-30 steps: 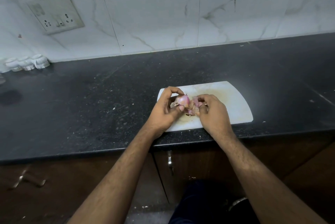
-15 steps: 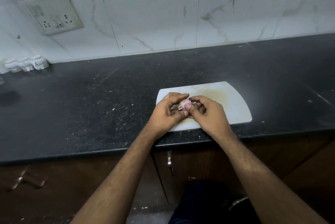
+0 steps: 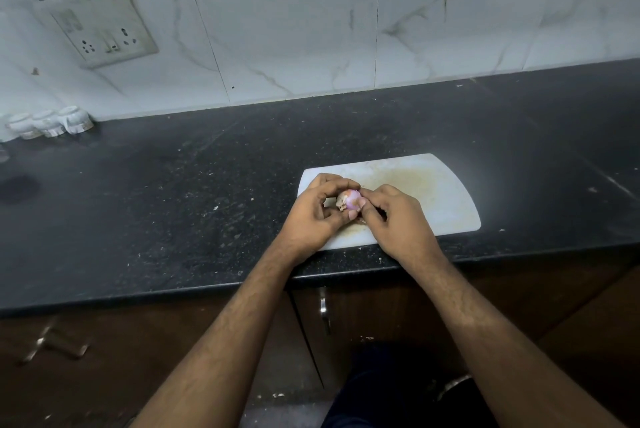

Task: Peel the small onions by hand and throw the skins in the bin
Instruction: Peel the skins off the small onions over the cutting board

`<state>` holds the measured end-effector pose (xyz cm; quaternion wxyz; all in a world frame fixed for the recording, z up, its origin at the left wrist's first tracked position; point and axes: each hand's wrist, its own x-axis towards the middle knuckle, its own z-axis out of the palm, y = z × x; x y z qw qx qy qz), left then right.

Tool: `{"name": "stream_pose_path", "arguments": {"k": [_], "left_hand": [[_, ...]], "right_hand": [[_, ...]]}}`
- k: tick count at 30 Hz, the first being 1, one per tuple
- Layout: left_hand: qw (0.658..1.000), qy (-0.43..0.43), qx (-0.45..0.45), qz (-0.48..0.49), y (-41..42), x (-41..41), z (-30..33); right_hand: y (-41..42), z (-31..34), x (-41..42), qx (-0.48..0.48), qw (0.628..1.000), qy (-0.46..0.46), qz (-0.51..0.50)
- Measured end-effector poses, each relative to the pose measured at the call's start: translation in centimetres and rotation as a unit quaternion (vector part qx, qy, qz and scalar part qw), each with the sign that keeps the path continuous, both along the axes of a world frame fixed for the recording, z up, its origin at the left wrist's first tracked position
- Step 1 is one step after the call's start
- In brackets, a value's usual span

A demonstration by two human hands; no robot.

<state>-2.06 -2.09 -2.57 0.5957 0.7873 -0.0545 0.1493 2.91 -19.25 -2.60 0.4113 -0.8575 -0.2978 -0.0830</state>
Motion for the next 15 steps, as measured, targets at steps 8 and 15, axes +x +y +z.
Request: {"name": "stream_pose_path", "arguments": {"k": [8,15], "left_hand": [[1.000,0.005,0.024,-0.005,-0.12,-0.03,0.06],[1.000,0.008,-0.027,-0.012,0.11,0.03,-0.23]], "right_hand": [[0.19,0.35,-0.25,0.001,1.000,0.006,-0.023],[-0.20,0.54,-0.14,0.094,0.991,0.081,-0.055]]}}
